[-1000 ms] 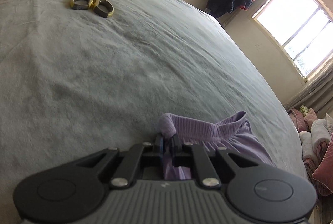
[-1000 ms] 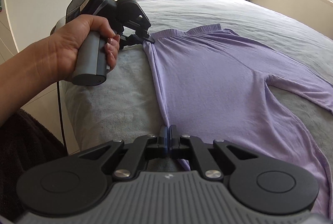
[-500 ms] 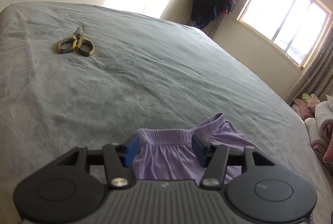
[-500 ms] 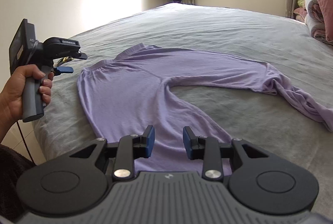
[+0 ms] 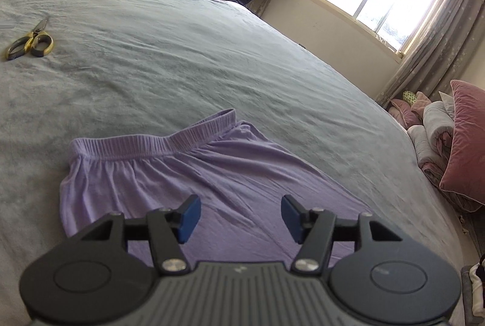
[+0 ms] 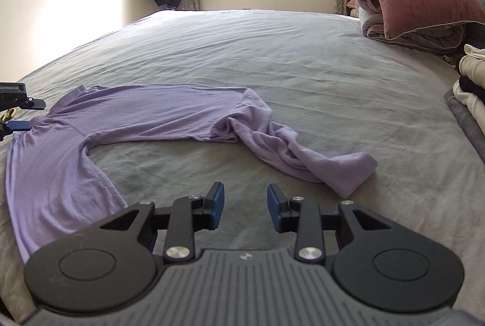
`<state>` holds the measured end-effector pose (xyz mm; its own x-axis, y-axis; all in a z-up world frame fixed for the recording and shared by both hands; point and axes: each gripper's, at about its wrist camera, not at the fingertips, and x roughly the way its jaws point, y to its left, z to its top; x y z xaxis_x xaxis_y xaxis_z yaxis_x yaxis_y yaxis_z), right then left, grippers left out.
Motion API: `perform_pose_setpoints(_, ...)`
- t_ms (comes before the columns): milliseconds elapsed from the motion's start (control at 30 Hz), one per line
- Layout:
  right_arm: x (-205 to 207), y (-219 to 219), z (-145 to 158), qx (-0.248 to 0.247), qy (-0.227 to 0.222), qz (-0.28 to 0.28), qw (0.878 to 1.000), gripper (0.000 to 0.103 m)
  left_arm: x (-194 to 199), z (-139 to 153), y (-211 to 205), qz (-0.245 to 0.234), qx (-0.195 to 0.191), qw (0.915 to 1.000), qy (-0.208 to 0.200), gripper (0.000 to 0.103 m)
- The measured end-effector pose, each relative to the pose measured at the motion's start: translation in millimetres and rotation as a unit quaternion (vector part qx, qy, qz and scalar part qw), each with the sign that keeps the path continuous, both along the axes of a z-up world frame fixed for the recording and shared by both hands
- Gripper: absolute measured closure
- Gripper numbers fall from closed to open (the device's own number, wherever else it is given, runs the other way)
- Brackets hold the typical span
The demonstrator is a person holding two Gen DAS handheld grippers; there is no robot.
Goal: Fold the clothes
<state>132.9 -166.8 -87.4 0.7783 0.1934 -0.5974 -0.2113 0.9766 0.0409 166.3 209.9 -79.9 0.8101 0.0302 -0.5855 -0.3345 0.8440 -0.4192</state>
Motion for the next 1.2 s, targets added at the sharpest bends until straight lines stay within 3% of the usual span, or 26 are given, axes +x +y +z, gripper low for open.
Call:
perform_pose_setpoints(300,30,-32,-10,-0.101,-0.011,-0.025,0.994,0.065,33,-8,-69,-0.082,0.005,0.9965,0.015,0.043)
perform_pose_setpoints(433,40,-48,-12,-0.109,-0.009,-0.025,0.994,0.088,46,-17,-101,-0.128,-0.006,0.9915,0.022,0.043)
perform_pose_setpoints(533,48,-61,-10,-0.098,-0.015,-0.033,0.995,0.094,51,-27,-123,-0.166,-0.006,0.9857,0.026,0.043)
perform_pose_setpoints(633,54,-73,-6,-0.087,-0.028,-0.047,0.995,0.098,48,-35,-145,-0.203,0.034,0.9783,0.022,0.042)
perform_pose_setpoints(733,60,-90,-6,-0.056,-0.026,-0.063,0.996,0.1,41,-32,-164,-0.239,0.096,0.9663,0.009,0.041)
perform_pose_setpoints(833,61,-110,-6,0.0,-0.013,-0.074,0.997,0.099,39,-28,-181,-0.28,0.101,0.9547,0.0,0.041)
perform_pose_setpoints(933,64,-125,-4,0.082,0.014,-0.073,0.994,0.084,37,-26,-202,-0.317,0.111,0.9419,-0.003,0.041)
perform_pose_setpoints(1000,62,-130,-3,0.109,0.023,-0.068,0.991,0.078,35,-24,-219,-0.344,0.119,0.9313,-0.006,0.042)
perform_pose_setpoints(1033,60,-131,-3,0.116,0.026,-0.067,0.991,0.067,33,-23,-230,-0.359,0.125,0.9251,-0.007,0.042)
perform_pose_setpoints(1067,59,-132,-4,0.118,0.028,-0.067,0.99,0.064,32,-22,-240,-0.373,0.13,0.9186,-0.009,0.043)
perform_pose_setpoints(1200,51,-147,-7,0.152,0.04,-0.073,0.985,0.064,26,-13,-281,-0.431,0.138,0.8915,-0.018,0.059)
